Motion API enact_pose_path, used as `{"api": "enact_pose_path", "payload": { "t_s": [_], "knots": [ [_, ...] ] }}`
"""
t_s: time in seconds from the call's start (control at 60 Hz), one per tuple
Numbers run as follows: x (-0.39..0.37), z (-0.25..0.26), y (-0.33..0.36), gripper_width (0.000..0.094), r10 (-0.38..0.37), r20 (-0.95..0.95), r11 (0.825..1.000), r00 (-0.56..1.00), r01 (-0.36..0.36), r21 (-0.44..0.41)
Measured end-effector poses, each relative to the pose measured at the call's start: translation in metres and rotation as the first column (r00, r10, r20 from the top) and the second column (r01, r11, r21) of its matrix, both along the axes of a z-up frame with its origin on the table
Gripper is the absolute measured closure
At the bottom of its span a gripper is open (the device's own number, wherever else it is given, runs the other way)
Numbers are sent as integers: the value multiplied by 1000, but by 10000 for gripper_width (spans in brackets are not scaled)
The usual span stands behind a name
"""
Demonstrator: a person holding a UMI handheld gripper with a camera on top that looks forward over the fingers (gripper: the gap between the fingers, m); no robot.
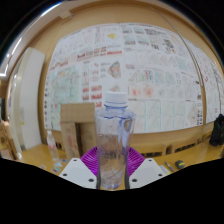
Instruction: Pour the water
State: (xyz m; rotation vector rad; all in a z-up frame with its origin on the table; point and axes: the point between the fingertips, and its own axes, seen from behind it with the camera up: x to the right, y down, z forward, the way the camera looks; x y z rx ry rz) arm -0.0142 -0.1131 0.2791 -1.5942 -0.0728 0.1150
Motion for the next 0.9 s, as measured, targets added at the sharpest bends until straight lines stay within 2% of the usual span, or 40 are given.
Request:
{"api": "enact_pose_path", "payload": {
  "t_s": [0.167,0.367,0.45,0.467,0.483,0.5,0.533,0.633,0.717,0.8,0.833,0.9],
  "knots": [
    [48,-87,10,626,-52,97,990,994,64,-129],
    [81,-161,13,623,-79,111,965,991,104,-243],
    [87,-186,9,619,-80,125,949,989,114,-294],
    [87,-180,10,616,-83,113,958,990,110,-264],
    [87,-181,9,615,-82,108,957,991,108,-268],
    [88,-184,6,587,-83,108,953,991,111,-282],
    [90,-181,6,536,-80,101,955,992,105,-276],
    [89,-183,7,462,-68,116,955,991,98,-279],
    [87,-187,4,353,-58,123,943,991,95,-319],
    [85,-191,-6,68,-53,109,925,993,89,-368],
    [89,-189,-11,103,-71,108,922,992,107,-373],
    [94,-180,-25,73,-101,117,916,988,139,-377]
  ]
}}
